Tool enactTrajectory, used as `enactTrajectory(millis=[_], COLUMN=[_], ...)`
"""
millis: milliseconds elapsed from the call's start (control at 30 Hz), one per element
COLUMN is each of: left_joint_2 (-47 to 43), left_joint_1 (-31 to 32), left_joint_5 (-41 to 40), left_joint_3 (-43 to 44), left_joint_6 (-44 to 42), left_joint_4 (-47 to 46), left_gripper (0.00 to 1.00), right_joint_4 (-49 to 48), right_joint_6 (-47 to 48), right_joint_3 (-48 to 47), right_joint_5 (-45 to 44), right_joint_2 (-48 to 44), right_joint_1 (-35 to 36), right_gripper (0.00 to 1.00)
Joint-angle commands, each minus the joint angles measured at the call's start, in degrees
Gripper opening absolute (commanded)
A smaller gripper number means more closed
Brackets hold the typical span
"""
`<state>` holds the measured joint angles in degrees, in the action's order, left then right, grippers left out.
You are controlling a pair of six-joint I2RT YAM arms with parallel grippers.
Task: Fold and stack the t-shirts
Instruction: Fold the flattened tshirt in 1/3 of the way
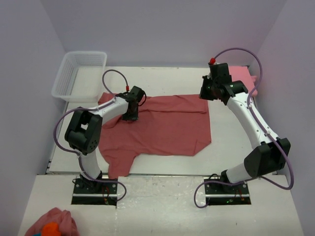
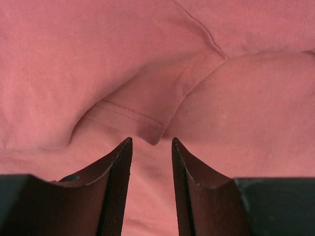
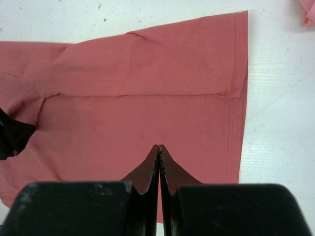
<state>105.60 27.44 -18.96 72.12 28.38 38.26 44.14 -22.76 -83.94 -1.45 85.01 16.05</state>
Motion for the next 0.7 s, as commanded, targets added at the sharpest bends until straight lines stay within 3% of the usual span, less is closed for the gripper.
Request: enactTrajectory(millis=[0, 333, 667], left_joint_2=[1.2, 4.0, 3.5], left_joint_1=[0.1, 0.1, 0.1], left_joint_5=[0.5, 0.4, -0.2], left_joint_3=[2.2, 3.4, 4.4], left_joint_6=[-1.3, -1.7, -1.7], left_joint_4=[-2.1, -2.3, -1.2], left_gripper=[0.39, 0.37, 0.17], right_joint_4=[-2.0, -2.5, -2.7], right_joint_6=[1.1, 1.4, 1.1], right_joint_3=[0.4, 1.4, 1.1], right_joint_5=[1.1, 1.1, 3.2], right_joint_2=[-2.6, -3.2, -2.1], right_joint_1=[-0.3, -0.7, -0.8], right_gripper=[0.0, 0.0, 0.0])
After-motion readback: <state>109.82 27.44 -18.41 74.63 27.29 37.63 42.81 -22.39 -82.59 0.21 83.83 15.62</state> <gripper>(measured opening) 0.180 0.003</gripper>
